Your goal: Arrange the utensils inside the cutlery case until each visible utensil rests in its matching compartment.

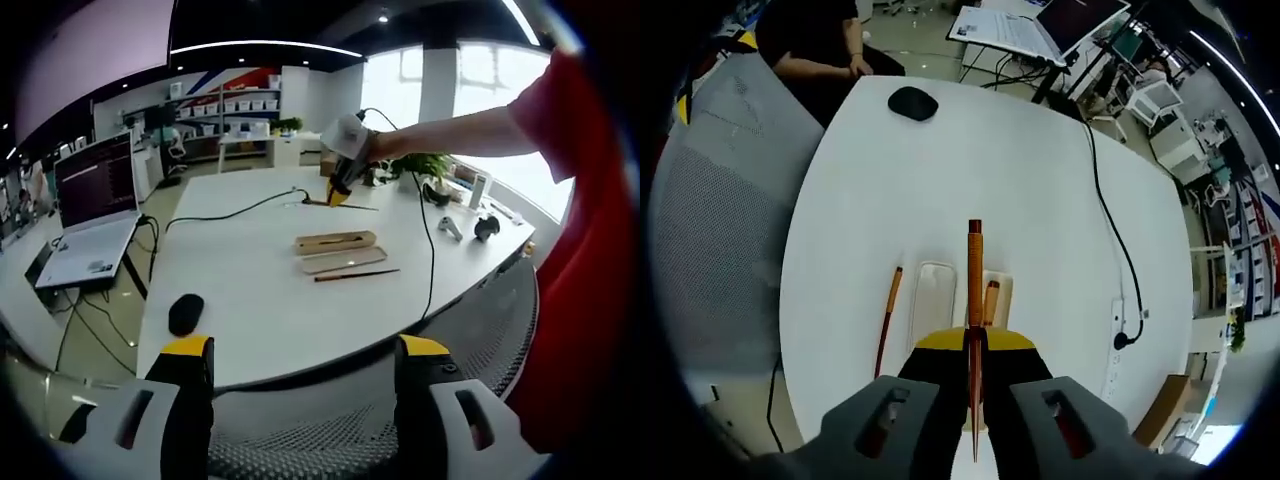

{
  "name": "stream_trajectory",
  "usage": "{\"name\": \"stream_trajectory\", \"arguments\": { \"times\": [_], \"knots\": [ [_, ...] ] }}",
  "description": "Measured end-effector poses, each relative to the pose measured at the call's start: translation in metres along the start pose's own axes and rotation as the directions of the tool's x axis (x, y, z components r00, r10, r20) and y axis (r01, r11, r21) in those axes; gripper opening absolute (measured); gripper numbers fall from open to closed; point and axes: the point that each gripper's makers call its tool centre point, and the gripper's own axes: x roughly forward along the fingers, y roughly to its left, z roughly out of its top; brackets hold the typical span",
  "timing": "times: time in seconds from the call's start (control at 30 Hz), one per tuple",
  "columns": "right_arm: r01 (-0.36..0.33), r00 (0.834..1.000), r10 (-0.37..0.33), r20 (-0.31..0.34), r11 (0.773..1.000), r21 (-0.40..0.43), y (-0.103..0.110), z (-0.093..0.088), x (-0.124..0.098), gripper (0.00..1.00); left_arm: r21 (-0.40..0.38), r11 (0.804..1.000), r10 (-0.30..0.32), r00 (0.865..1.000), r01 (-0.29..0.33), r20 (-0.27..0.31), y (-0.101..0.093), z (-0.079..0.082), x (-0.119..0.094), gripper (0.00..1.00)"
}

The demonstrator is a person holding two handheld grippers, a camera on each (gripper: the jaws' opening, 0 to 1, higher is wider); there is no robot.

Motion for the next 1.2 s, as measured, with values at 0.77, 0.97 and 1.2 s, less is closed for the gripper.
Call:
{"name": "stream_trajectory", "arguments": {
  "times": [0.77, 0.97, 1.2],
  "knots": [
    [0.036, 0.999, -0.036, -0.041, 0.999, 0.016, -0.008, -0.007, 0.023, 0.0, -0.045, 0.998, 0.043, 0.999, -0.043, -0.002, 0.009, -0.01, -0.015, 0.76],
    [0.031, 0.999, -0.03, -0.043, 0.999, 0.032, -0.017, -0.014, 0.027, 0.0, -0.046, 0.998, 0.042, 0.999, -0.042, -0.002, 0.012, -0.008, -0.009, 0.76],
    [0.017, 0.998, -0.015, -0.068, 1.0, 0.02, -0.019, -0.022, 0.037, 0.0, -0.032, 0.999, 0.027, 0.999, -0.026, 0.041, 0.013, 0.006, -0.005, 0.77]
  ]
}}
